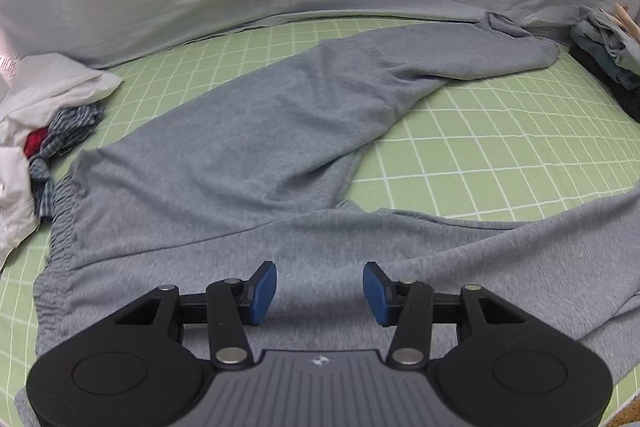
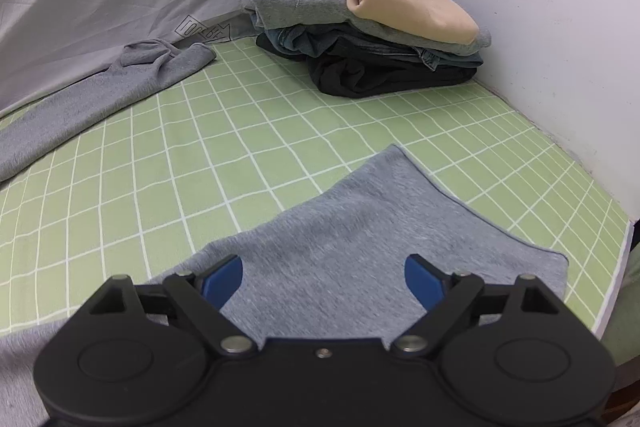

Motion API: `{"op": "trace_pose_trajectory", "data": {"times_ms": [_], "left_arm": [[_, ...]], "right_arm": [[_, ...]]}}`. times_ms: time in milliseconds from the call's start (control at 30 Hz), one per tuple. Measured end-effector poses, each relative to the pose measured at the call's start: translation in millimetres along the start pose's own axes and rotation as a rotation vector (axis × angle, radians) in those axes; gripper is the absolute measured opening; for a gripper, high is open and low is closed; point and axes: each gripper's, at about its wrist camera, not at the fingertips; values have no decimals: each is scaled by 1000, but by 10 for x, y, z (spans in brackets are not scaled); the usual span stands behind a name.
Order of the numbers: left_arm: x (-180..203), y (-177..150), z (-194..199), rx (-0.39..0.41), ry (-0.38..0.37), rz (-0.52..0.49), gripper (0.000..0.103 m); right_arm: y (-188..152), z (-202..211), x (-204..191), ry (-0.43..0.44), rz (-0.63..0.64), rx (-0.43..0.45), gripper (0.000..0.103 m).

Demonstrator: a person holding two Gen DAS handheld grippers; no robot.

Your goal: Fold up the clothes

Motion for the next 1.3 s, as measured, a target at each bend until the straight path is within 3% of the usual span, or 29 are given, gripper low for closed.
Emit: {"op": "trace_pose_trajectory", "data": {"times_ms": [200,333,467,500,533,567,767,967,1100,1300], "left_arm": [[346,268,-423,-21,-75,-163,49],[453,256,-581,-66,-75,-180,49],[428,212,-586,-54,-90,-133,45],[404,216,-589,-51,-102,-114,29],[382,219,-593,-49,-110,-97,4],[371,224,-602,-46,-107,-87,2],[311,264,-603,-13,-104,-45,1],[125,411,-554,41,-91,86,1],[38,433,-668,-4,-88,174,1],[162,369,-623,-41,-58,104,7]], "right_arm": [[133,-328,-124,-13,-1,-19,89],[152,-417,-152,-28,22,-44,89],[121,-453,-119,-27,4,-55,91],[110,-459,-89,-20,-21,-57,92],[111,-469,-60,-12,-46,-64,92],[116,-481,-31,-4,-67,-72,94],[67,-497,81,-8,-121,-84,96],[30,-493,216,-14,-151,-86,97],[8,-476,251,-5,-131,-79,98],[-23,-405,392,-4,-101,-71,98]]}}
Point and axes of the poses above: each gripper's, at about its wrist camera, not at the fingertips, and z roughly against the way its jaws point, x to its right, y to its top, and after that the axes turned 2 degrees about -x, right-handed
